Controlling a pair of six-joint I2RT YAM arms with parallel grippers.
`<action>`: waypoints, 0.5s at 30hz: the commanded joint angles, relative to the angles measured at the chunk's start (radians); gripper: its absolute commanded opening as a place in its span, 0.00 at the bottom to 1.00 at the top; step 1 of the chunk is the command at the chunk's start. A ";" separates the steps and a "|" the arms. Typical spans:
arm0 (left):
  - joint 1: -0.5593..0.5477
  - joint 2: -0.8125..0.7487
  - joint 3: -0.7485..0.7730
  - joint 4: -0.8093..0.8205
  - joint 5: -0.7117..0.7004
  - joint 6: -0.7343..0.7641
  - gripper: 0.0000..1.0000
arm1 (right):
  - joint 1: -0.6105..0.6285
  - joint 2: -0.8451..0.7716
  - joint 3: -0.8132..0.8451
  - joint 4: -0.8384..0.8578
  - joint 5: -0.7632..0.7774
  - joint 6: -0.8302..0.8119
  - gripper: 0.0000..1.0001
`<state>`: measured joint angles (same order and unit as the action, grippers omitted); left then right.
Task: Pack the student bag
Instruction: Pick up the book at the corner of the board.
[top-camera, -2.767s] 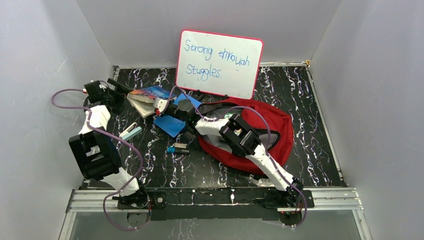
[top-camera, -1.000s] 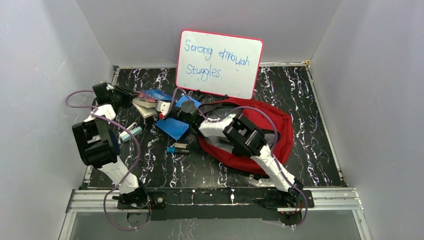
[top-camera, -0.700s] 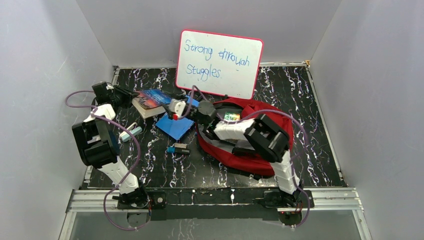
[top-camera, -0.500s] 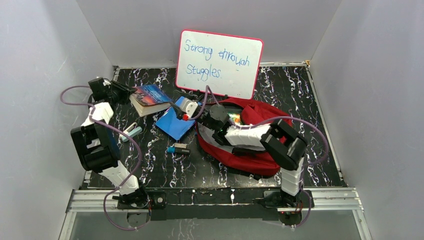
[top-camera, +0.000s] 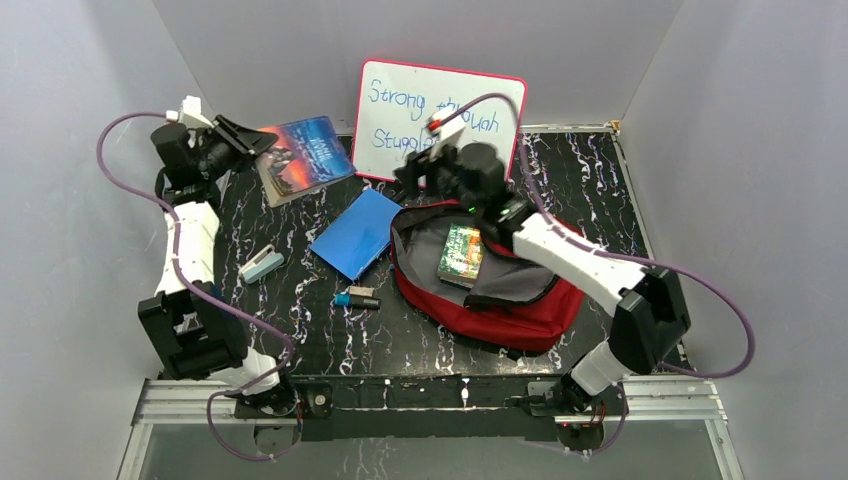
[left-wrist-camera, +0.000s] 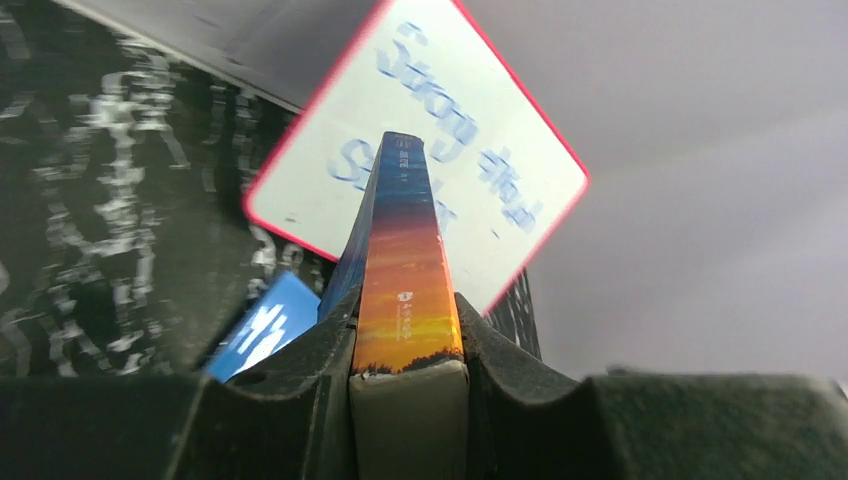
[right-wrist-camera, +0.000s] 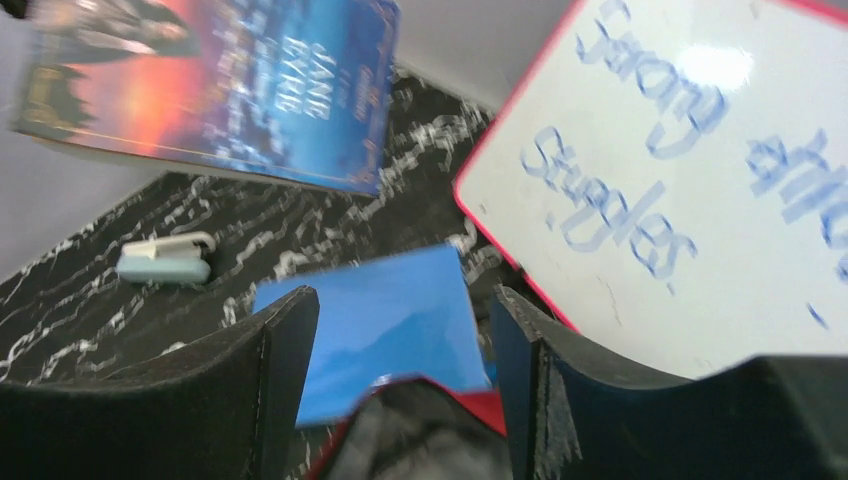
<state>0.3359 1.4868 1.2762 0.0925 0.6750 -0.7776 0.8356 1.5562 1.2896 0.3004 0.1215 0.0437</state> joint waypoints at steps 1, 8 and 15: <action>-0.126 -0.094 0.078 0.175 0.258 -0.016 0.00 | -0.195 -0.104 0.008 -0.279 -0.372 0.219 0.75; -0.348 -0.163 0.081 0.275 0.364 0.052 0.00 | -0.366 -0.312 -0.080 -0.270 -0.641 0.227 0.84; -0.496 -0.222 -0.002 0.455 0.470 0.115 0.00 | -0.392 -0.446 -0.162 -0.192 -0.776 0.276 0.87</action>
<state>-0.1097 1.3746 1.2793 0.3084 1.0344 -0.6933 0.4461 1.1648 1.1610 0.0235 -0.5301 0.2806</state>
